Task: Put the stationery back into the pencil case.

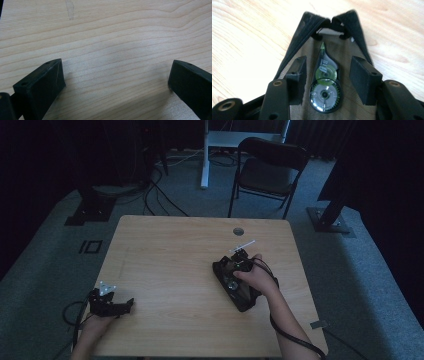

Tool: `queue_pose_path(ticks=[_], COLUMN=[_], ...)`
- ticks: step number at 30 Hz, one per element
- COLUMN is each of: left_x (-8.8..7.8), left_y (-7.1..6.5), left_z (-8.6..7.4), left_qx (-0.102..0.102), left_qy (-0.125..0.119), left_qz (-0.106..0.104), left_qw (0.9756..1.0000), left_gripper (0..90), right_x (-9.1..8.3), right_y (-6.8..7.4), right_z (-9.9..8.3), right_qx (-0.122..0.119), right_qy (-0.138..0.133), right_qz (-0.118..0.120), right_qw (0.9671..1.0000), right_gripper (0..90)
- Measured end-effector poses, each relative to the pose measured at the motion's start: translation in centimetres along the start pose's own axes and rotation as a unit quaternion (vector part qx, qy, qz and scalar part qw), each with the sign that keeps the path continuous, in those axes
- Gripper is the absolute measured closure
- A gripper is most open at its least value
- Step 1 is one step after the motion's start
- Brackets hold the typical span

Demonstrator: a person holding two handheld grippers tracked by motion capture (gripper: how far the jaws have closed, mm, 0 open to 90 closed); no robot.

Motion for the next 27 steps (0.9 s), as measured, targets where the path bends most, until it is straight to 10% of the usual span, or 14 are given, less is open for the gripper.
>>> queue_pose_path(ticks=[27], left_x=[0.0], left_y=[0.0], left_z=[0.0], left_qx=[0.000], left_qy=[0.000], left_qz=[0.000], left_qw=[1.0000], left_gripper=[0.7], right_x=[-4.9], right_y=[-2.5], right_z=[-1.9], right_qx=[0.022], right_qy=[-0.111], right_qz=[0.005], right_qw=[0.9935], right_gripper=[39.9])
Point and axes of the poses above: each handheld gripper's, and its own axes: x roughly forward along the jaws, z roughly out of its top, y roughly to its left, the point moved 9 cm from there along x, roughly forward along the jaws, and after that the axes turned 13 degrees about y, right-handed, at the moved point
